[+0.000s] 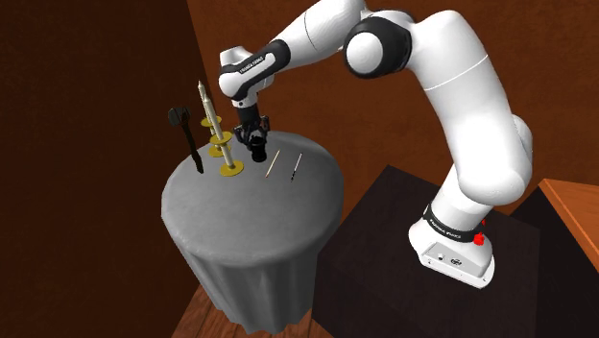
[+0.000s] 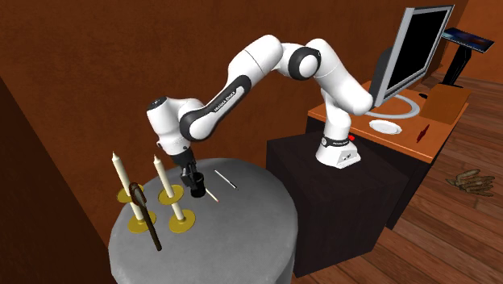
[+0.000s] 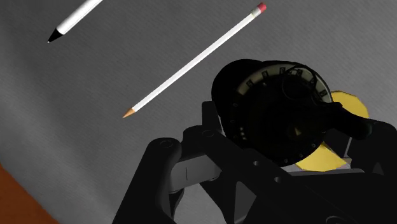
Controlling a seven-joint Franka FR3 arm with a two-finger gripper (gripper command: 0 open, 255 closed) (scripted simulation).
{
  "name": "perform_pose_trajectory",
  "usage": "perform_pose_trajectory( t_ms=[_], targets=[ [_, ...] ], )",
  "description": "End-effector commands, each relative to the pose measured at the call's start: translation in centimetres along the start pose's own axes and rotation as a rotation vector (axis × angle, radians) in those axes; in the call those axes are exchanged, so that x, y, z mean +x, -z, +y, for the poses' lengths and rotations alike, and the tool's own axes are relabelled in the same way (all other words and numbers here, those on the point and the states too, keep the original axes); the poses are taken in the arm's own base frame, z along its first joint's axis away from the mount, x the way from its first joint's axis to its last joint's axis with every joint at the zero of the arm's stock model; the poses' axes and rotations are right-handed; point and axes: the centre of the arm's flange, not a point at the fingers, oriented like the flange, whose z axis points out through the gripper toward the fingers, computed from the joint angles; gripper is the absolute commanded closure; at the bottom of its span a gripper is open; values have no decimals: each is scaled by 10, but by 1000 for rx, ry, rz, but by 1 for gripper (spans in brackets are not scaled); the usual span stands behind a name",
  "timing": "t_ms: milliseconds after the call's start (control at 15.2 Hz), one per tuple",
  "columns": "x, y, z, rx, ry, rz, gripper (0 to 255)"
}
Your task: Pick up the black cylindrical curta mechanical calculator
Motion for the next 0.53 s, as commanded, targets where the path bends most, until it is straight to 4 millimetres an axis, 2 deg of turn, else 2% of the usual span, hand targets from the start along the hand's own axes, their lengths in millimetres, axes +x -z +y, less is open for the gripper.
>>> perform_pose_trajectory(
  t_ms=[0,330,462],
  targets=[
    [-3,11,1,1,0,1,255],
    [-8,37,1,1,0,1,255],
    [-8,38,1,1,0,1,255]
  ],
)
